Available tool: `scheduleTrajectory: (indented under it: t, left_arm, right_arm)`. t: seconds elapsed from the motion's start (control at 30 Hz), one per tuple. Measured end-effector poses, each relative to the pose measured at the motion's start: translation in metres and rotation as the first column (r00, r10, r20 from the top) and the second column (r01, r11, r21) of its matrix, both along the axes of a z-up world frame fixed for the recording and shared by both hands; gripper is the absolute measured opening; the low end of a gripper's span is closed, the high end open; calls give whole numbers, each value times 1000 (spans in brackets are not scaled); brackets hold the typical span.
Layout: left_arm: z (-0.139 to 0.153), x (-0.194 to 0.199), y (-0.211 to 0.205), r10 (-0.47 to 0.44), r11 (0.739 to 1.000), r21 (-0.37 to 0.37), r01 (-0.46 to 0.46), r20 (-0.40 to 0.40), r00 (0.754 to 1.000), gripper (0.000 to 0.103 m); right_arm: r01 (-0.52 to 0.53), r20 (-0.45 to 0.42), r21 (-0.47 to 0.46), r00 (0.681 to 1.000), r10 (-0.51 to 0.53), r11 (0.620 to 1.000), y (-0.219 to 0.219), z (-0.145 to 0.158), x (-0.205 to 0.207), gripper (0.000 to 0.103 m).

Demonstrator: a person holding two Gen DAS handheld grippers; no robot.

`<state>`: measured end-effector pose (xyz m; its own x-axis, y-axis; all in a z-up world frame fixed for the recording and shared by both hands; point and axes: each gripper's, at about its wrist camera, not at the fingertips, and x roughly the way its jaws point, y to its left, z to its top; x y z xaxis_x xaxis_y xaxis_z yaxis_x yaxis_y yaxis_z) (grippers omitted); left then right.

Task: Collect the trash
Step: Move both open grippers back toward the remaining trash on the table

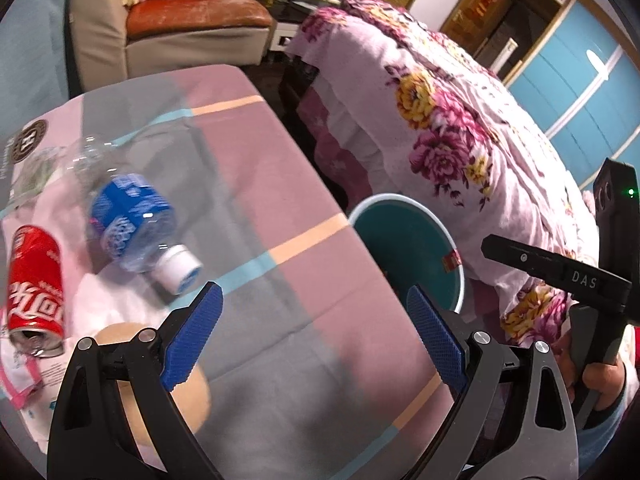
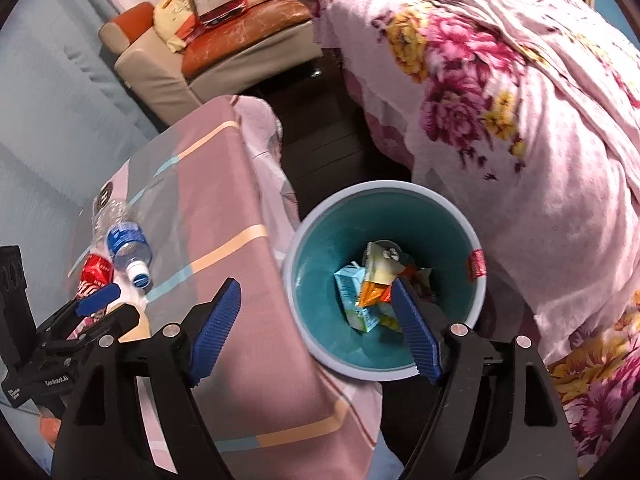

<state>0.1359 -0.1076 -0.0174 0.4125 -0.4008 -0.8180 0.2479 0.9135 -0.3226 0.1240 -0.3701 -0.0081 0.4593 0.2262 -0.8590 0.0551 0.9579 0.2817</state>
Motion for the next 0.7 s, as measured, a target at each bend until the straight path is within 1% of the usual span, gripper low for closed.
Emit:
scheduleTrajectory:
  t: [0.17,0.23,0.43,0.57,0.7]
  left_arm:
    - [7,-3,31,53,999,2,-53,19,998,94]
    - [10,-4,51,86,996,1,-86,26,996,94]
    - [17,-5,104,179,984,7,-179,46,983,94]
    - [16,-3,139,235,972,9,-236,42,971,94]
    - [6,4,166,266,963,40,-267,29,964,94]
  right_arm:
    - [-65,4,-22,998,65,998,34,10,6,76]
    - [-94,3,-32,996,94,995,49,14,10,76]
    - [-179,-12,-59,984,179,982,92,20,20,76]
    - [-245,-30,-78,970,243,966,124,24,32,76]
    - [-308,-53,-89,951,304,947,153,25,46,76]
